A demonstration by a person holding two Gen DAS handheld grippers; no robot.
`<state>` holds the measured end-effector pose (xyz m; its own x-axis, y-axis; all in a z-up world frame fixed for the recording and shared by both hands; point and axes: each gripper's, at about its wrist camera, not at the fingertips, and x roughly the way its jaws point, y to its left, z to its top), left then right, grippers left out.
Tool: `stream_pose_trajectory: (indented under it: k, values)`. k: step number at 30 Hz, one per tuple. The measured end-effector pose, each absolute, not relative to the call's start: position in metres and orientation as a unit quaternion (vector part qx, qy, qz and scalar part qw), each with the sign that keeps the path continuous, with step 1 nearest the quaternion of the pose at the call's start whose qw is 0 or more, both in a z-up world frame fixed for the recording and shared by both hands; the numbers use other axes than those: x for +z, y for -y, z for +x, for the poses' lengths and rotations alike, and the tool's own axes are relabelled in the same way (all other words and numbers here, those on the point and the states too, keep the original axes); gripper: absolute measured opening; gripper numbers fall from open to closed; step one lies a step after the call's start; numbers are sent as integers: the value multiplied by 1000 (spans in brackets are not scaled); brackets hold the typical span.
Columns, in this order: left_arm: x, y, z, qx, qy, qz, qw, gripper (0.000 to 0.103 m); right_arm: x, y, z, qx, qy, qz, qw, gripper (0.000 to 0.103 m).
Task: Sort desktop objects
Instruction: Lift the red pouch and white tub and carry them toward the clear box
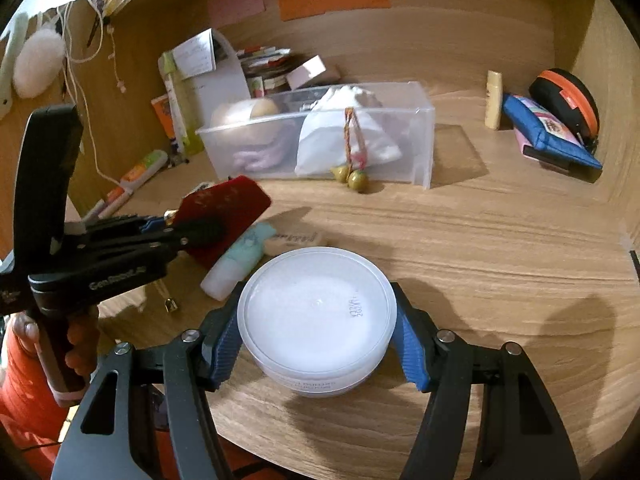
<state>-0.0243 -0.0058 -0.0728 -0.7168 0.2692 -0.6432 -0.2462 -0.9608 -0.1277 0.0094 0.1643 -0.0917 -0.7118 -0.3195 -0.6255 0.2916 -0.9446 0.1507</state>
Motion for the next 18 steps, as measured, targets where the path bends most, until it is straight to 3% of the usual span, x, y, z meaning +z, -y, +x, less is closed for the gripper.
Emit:
stream_pose_trajectory:
  k: [18]
  values:
    - [-19, 43, 5, 937, 55, -318, 136, 25, -34, -159, 22, -926, 16, 311, 216, 62]
